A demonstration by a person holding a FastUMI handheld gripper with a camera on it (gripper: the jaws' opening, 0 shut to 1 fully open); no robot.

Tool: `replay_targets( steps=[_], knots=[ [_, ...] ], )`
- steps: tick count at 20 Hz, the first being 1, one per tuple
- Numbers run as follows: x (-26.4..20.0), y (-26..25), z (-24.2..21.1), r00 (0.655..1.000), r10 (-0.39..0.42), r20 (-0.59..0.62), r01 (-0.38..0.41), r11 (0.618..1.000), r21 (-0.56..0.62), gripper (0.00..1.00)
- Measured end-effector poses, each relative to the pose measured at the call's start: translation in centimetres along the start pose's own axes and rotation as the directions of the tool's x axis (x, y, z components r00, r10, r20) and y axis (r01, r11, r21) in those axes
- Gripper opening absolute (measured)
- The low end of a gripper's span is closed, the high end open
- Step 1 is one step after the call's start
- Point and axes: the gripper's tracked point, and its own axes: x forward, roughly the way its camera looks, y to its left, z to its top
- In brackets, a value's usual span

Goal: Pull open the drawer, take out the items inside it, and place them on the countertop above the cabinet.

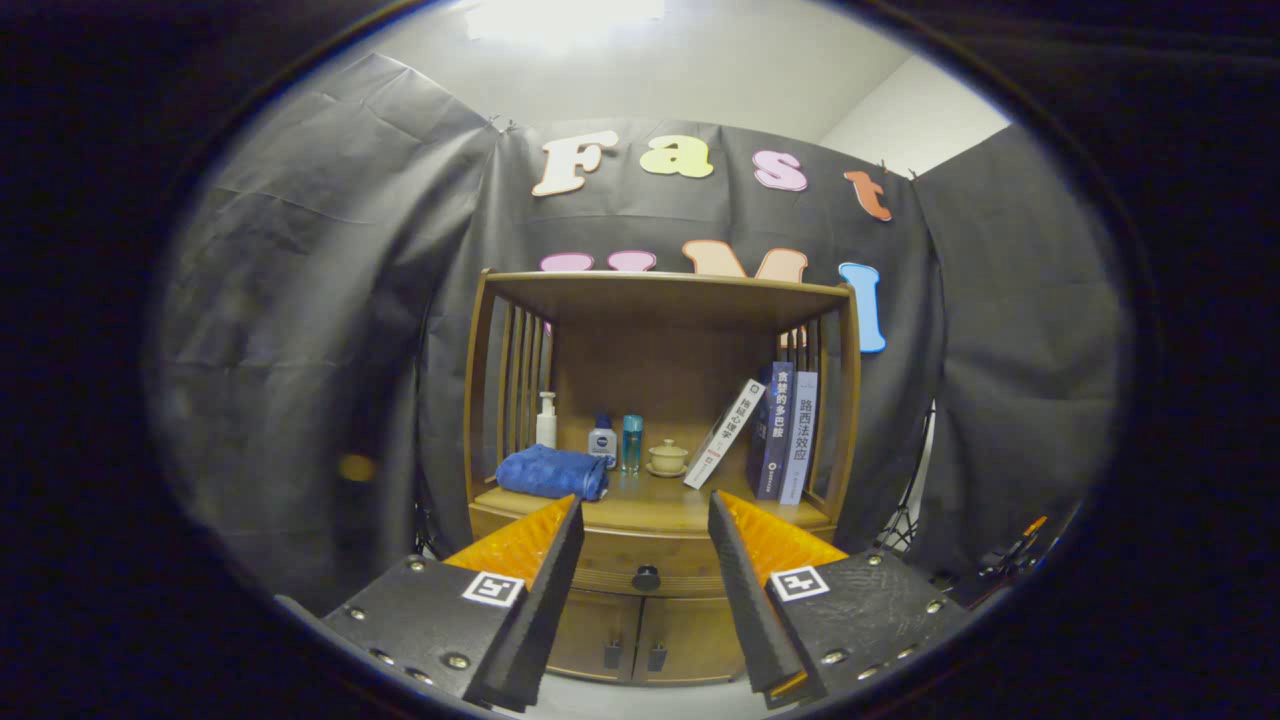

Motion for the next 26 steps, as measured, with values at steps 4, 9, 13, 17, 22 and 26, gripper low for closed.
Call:
replay_targets(
  steps=[4, 9, 13, 17, 22, 26],
  knots=[
    [0.3, 0.1, -0.3, 1.000, 0.004, -0.007, -0.004, 1.000, -0.005, 0.75],
    [1.0, 0.4, -1.6, 1.000, 0.014, -0.025, -0.014, 1.000, 0.015, 0.75],
    [2.3, 0.7, -3.3, 0.999, 0.020, -0.040, -0.020, 1.000, 0.012, 0.75],
    [5.0, 1.6, -7.2, 0.994, 0.016, -0.104, -0.017, 1.000, -0.014, 0.75],
    [10.2, 2.7, -13.4, 0.981, 0.051, -0.187, -0.035, 0.996, 0.087, 0.74],
    [14.0, 1.0, -17.8, 0.972, 0.006, -0.236, 0.041, 0.981, 0.190, 0.73]
  ],
)
